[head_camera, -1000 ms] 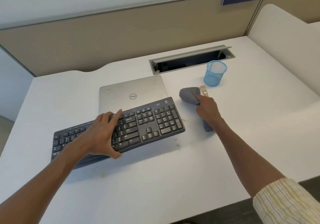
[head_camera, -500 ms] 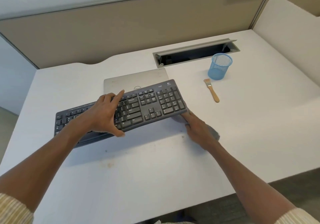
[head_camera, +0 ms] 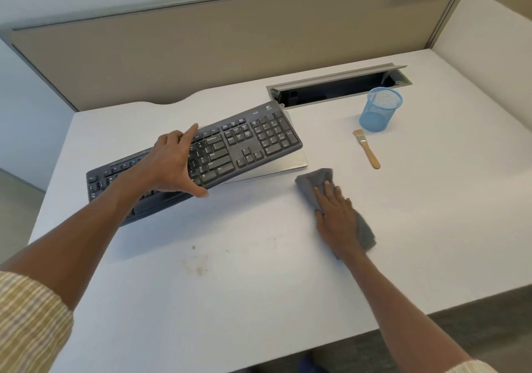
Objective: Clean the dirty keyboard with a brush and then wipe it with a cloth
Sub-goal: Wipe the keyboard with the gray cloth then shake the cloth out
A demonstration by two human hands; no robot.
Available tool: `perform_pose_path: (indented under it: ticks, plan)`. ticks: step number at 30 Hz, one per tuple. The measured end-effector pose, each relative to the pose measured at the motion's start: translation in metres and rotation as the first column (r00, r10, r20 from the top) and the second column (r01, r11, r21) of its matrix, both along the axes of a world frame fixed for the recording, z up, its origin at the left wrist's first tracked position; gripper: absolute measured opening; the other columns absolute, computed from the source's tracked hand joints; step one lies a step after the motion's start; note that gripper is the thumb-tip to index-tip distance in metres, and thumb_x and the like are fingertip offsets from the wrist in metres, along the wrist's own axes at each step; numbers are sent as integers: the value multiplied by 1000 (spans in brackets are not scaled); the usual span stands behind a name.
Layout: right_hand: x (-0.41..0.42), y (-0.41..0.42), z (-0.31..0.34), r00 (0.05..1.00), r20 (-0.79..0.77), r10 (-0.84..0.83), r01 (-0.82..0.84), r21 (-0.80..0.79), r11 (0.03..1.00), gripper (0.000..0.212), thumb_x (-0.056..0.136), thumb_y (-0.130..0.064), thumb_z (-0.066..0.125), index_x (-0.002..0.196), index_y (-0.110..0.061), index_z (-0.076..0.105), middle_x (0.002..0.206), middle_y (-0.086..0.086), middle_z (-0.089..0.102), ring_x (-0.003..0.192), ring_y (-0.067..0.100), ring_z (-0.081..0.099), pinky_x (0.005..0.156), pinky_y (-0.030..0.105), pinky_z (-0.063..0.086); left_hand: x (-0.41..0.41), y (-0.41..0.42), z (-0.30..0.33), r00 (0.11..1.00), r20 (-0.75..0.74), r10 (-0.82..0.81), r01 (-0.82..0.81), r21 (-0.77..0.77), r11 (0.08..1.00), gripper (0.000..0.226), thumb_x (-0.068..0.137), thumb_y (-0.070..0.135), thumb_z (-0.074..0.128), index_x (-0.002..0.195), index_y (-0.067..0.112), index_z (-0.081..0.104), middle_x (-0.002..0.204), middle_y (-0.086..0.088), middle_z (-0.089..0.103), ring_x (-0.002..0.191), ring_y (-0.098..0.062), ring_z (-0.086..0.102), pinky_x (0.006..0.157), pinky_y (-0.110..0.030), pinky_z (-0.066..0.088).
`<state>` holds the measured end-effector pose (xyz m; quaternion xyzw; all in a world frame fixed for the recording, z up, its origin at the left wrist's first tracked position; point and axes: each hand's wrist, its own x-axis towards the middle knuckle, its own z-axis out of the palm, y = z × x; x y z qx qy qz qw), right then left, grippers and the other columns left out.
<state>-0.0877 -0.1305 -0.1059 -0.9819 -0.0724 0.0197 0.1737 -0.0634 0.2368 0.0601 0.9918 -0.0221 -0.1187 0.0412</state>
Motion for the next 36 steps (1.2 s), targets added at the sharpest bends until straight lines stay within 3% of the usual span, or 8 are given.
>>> perform_pose_path:
  ticks: [3, 8, 12, 16, 23, 27, 30, 36]
  plan:
    - [-31, 54, -7, 998, 50, 46, -50, 74, 996, 59, 88, -15, 53, 147, -16, 44, 157, 8, 34, 142, 34, 35, 112, 53, 32, 1, 15, 8, 999, 18, 29, -29, 27, 999, 158, 48, 77, 85, 160, 23, -11, 157, -22, 25, 143, -42, 24, 116, -55, 28]
    - [-30, 61, 13, 997, -16, -71, 69, 521, 851, 57, 91, -2, 46, 147, -10, 43, 147, 15, 47, 133, 34, 47, 110, 41, 36, -1, 40, 17, 997, 26, 74, -75, 22, 997, 159, 47, 77, 85, 160, 22, -11, 156, -24, 27, 143, -44, 25, 116, -55, 28]
    - [30, 9, 30, 960, 32, -279, 246, 386, 889, 54, 91, 9, 42, 145, 2, 39, 149, 22, 42, 139, 39, 37, 113, 47, 32, -6, 63, 17, 992, 21, 126, -126, 2, 992, 158, 47, 75, 86, 160, 23, -10, 155, -24, 27, 142, -44, 25, 115, -57, 29]
    - [54, 27, 10, 996, 31, -83, 76, 171, 982, 52, 88, 6, 50, 140, 4, 42, 149, 19, 42, 142, 37, 31, 116, 44, 26, -12, 81, 14, 982, 28, 186, -185, -32, 982, 156, 47, 70, 90, 161, 24, -7, 156, -24, 28, 143, -44, 24, 114, -58, 30]
    - [6, 122, -6, 987, 137, 86, -113, 199, 973, 58, 79, 7, 57, 136, -3, 52, 147, 12, 47, 141, 32, 36, 114, 43, 34, -18, 101, 12, 975, 12, 222, -221, -35, 975, 155, 46, 72, 89, 160, 27, -5, 157, -22, 28, 143, -43, 25, 114, -59, 32]
    - [-19, 162, 2, 904, 91, 417, -424, 301, 854, 51, 85, -5, 47, 136, -8, 54, 142, 8, 54, 135, 25, 44, 113, 38, 35, -24, 109, 13, 973, 1, 232, -232, -42, 972, 155, 46, 73, 89, 160, 28, -6, 157, -22, 27, 143, -43, 25, 114, -59, 32]
    - [1, 158, 18, 899, 61, 434, -417, 428, 802, 48, 93, -12, 43, 140, -11, 53, 136, 5, 59, 124, 21, 53, 107, 26, 36, -31, 118, 13, 973, 7, 233, -232, -27, 972, 154, 47, 73, 89, 160, 27, -6, 156, -23, 27, 143, -43, 25, 113, -58, 31]
    - [18, 181, 6, 800, 87, 594, -587, 318, 744, 47, 94, -4, 50, 141, -8, 52, 145, 6, 51, 136, 21, 43, 117, 20, 22, -48, 134, 11, 968, -2, 252, -252, -21, 968, 153, 49, 70, 89, 161, 26, -7, 156, -22, 27, 143, -42, 25, 113, -56, 32]
